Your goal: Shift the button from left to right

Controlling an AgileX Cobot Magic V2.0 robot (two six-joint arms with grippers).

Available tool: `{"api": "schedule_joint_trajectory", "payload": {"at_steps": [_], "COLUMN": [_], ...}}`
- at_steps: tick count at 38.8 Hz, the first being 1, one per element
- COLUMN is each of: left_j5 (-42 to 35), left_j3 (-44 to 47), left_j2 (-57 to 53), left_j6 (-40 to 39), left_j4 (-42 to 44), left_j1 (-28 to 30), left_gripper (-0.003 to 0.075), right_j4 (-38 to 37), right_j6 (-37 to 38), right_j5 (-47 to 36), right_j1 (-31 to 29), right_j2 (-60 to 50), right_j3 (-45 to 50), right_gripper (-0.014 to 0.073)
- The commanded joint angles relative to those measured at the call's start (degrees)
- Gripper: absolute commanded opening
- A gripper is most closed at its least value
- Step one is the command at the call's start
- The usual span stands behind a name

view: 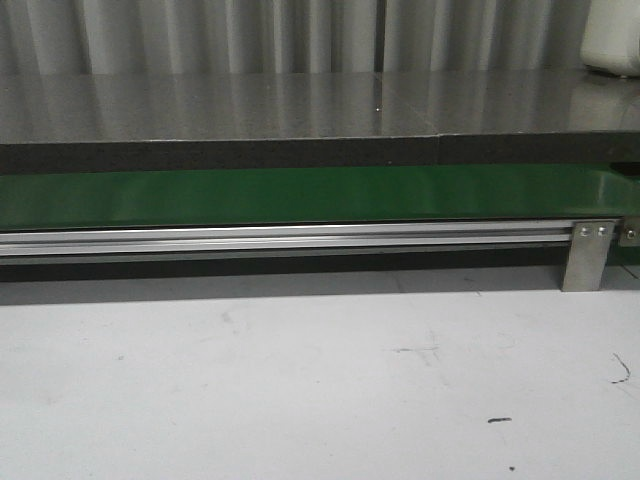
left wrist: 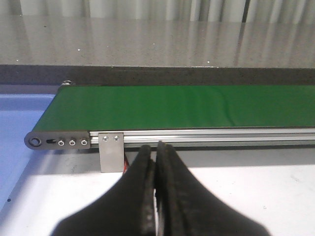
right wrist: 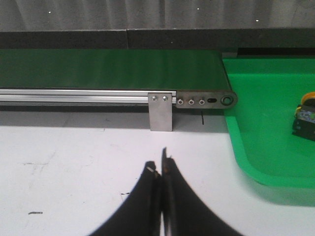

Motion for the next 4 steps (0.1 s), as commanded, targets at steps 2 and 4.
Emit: {"api": "schedule_joint_trajectory", "payload": {"at_steps": [2, 4], "left_j5": [-4.3, -4.3], "left_j3": [1.6, 1.6], "left_j2": [-1.0, -1.0], "left_j6": [-0.6, -0.6], "left_j4": [0.0, 0.0], "left_j1": [-0.2, -0.2], "left_gripper": [-0.0021, -0.0021], "right_j4": [0.2, 0.2], "right_j6": [-0.5, -0.5], "right_j5": [-4.9, -4.9], "right_j1": [-0.4, -0.4], "right_j2": [-1.0, -1.0], "right_j3": [-0.6, -0.6], "right_gripper": [-0.0067, -0.0067]}}
